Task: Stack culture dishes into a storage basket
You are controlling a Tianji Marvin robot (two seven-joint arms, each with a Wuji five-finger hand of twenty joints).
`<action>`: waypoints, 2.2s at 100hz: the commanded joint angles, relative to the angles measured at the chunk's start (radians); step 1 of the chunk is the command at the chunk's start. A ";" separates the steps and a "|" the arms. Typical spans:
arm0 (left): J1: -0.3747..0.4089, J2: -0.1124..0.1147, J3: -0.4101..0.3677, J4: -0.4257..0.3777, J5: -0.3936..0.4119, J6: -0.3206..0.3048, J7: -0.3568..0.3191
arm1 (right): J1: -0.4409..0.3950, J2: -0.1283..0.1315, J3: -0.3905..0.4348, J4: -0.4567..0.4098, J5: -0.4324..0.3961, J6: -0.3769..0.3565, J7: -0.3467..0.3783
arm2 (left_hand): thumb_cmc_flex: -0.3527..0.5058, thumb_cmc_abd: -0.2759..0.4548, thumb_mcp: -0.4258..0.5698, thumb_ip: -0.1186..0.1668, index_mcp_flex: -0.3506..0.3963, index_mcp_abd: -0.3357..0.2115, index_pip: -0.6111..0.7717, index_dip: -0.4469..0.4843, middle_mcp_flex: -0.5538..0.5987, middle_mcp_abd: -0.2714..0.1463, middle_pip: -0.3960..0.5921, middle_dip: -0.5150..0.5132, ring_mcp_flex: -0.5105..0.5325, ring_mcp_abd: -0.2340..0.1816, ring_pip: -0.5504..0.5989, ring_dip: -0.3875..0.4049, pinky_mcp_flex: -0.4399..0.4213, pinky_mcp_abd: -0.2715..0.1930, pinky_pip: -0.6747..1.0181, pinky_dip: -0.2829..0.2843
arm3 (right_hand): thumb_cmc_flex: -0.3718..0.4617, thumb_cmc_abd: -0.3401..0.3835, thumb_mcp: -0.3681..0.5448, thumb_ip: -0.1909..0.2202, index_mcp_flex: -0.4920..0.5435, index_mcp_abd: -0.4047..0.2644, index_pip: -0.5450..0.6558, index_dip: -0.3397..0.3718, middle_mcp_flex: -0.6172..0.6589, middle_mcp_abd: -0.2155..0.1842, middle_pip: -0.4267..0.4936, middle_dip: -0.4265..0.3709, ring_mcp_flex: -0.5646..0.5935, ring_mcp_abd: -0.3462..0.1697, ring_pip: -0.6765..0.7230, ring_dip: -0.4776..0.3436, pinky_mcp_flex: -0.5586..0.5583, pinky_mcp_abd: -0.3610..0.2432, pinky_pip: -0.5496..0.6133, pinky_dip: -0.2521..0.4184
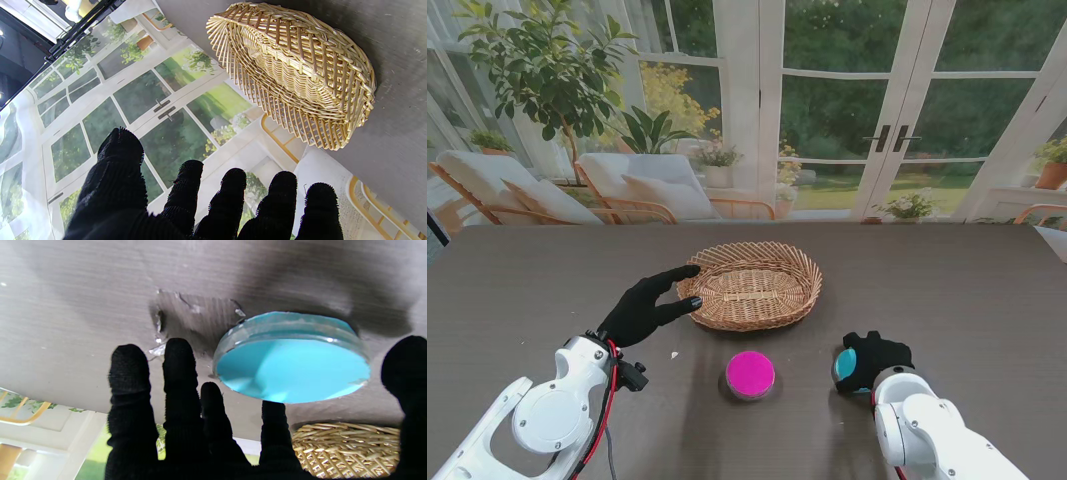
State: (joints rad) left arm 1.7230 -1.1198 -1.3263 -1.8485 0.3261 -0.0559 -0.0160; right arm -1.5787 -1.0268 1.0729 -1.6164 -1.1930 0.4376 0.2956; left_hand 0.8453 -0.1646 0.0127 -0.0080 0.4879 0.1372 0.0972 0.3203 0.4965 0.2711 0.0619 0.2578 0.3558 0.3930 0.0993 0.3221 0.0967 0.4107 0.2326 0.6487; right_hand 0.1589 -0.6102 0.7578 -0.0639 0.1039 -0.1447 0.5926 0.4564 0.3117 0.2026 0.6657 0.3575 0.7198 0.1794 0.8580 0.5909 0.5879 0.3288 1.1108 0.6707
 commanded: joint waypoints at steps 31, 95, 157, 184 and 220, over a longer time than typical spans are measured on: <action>0.005 -0.002 -0.002 -0.008 -0.002 0.003 -0.018 | 0.005 -0.005 -0.032 0.033 0.024 0.042 -0.025 | 0.027 0.033 -0.018 0.005 0.014 -0.028 0.000 -0.001 -0.016 0.003 -0.014 -0.008 -0.034 0.008 -0.019 0.006 -0.004 0.019 -0.028 0.003 | 0.161 -0.128 0.073 0.052 -0.015 0.012 0.136 0.105 0.076 0.044 0.105 0.059 0.116 -0.014 0.083 0.019 -0.094 0.008 0.125 0.029; 0.010 -0.004 -0.003 -0.013 -0.004 0.007 -0.012 | -0.002 -0.010 -0.029 0.039 0.082 0.059 -0.058 | 0.030 0.041 -0.019 0.004 0.014 -0.027 0.000 -0.002 -0.020 0.004 -0.015 -0.008 -0.035 0.009 -0.020 0.006 -0.004 0.021 -0.029 0.003 | 0.203 -0.187 0.601 -0.037 0.045 0.011 0.418 0.032 0.273 0.040 0.171 0.099 0.317 -0.092 0.115 0.022 0.095 -0.006 0.209 -0.013; 0.020 -0.004 -0.009 -0.023 -0.001 0.011 -0.007 | -0.032 -0.013 0.016 -0.135 0.058 -0.024 -0.005 | 0.032 0.042 -0.019 0.004 0.014 -0.025 -0.001 -0.002 -0.019 0.004 -0.015 -0.009 -0.034 0.010 -0.019 0.006 -0.004 0.020 -0.029 0.003 | 0.234 -0.174 0.591 -0.043 0.052 0.002 0.413 0.024 0.243 0.047 0.156 0.093 0.308 -0.091 0.115 0.026 0.097 -0.004 0.206 -0.010; 0.023 -0.005 -0.011 -0.024 -0.001 0.011 -0.005 | -0.073 -0.013 0.017 -0.253 0.067 -0.097 0.015 | 0.032 0.042 -0.020 0.004 0.013 -0.025 -0.001 -0.002 -0.019 0.005 -0.015 -0.009 -0.037 0.008 -0.021 0.005 -0.006 0.020 -0.029 0.002 | 0.231 -0.171 0.571 -0.044 0.051 -0.002 0.408 0.021 0.230 0.047 0.156 0.096 0.304 -0.103 0.141 0.038 0.094 -0.011 0.211 -0.002; 0.030 -0.006 -0.016 -0.030 0.004 0.016 0.000 | -0.025 -0.015 -0.108 -0.236 0.086 -0.195 -0.079 | 0.033 0.043 -0.019 0.004 0.013 -0.025 -0.001 -0.002 -0.018 0.006 -0.014 -0.009 -0.036 0.010 -0.021 0.005 -0.007 0.020 -0.030 0.002 | 0.200 -0.179 0.548 -0.052 0.037 -0.012 0.394 0.020 0.184 0.046 0.150 0.096 0.284 -0.108 0.139 0.037 0.088 -0.029 0.209 0.001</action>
State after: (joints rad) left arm 1.7467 -1.1209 -1.3392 -1.8693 0.3292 -0.0454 -0.0007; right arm -1.6153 -1.0304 0.9839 -1.8612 -1.1025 0.2561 0.2063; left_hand 0.8455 -0.1646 0.0127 -0.0080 0.4879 0.1372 0.0972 0.3203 0.4965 0.2765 0.0619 0.2578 0.3558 0.3937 0.0993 0.3221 0.0967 0.4125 0.2326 0.6487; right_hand 0.2771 -0.8365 1.1098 -0.1675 0.1080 -0.1075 0.9285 0.4748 0.5075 0.2920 0.7483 0.4286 0.9998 0.1244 0.9810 0.6150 0.5887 0.3166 1.2689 0.6703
